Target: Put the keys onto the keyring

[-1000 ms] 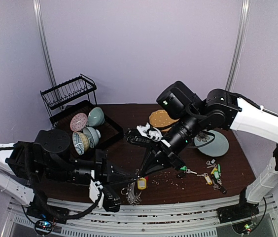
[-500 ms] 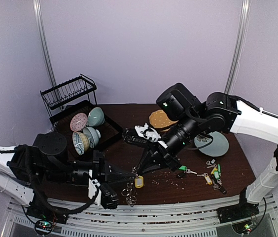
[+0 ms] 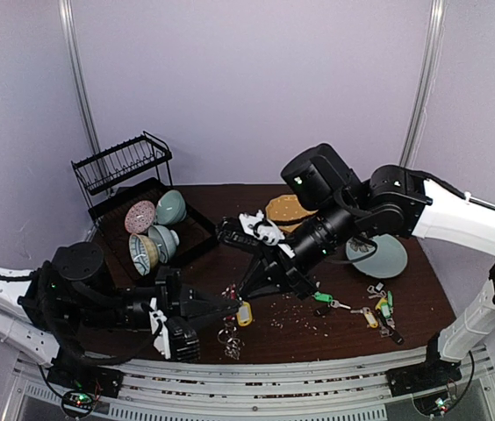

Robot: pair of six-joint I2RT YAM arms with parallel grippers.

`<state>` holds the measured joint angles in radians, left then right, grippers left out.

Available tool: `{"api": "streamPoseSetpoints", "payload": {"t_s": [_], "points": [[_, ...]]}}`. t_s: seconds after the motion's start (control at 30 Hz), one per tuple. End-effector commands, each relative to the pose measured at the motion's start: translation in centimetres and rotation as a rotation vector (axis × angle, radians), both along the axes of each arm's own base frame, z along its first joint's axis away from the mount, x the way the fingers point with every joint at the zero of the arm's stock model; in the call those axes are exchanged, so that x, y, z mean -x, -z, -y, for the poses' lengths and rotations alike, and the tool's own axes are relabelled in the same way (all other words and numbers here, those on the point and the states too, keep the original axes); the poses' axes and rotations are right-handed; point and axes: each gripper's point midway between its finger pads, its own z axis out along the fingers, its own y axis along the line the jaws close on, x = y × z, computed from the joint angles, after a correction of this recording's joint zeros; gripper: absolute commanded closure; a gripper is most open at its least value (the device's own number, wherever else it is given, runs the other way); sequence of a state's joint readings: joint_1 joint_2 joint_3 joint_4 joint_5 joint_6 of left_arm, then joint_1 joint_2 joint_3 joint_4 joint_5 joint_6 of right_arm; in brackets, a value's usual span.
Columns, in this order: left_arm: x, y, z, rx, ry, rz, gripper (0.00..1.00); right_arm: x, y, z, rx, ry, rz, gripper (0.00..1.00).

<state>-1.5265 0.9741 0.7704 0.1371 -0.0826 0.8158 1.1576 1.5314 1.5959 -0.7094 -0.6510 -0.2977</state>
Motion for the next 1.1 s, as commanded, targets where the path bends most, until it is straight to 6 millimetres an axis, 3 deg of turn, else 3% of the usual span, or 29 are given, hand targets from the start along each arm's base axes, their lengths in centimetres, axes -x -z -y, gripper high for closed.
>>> {"api": "streamPoseSetpoints", "payload": {"t_s": [0.0, 0.2, 0.53, 1.07], "points": [[1.3, -6.9, -0.9, 0.294, 0.058, -0.024, 1.00, -1.9, -0.1, -0.1, -0.010, 0.078, 0.034, 1.00], [-0.4, -7.6, -1.3, 0.428, -0.026, -0.092, 1.00, -1.4, -1.7, -0.3, -0.071, 0.062, 0.021, 1.00], [-2.9, -9.4, -3.6, 0.726, -0.076, -0.279, 1.00, -1.6, -5.1, -0.6, -0.208, 0.093, 0.000, 1.00], [-4.6, -10.9, -5.3, 0.924, -0.029, -0.372, 1.00, -1.9, -5.4, -1.2, -0.237, 0.117, -0.005, 1.00]]}}
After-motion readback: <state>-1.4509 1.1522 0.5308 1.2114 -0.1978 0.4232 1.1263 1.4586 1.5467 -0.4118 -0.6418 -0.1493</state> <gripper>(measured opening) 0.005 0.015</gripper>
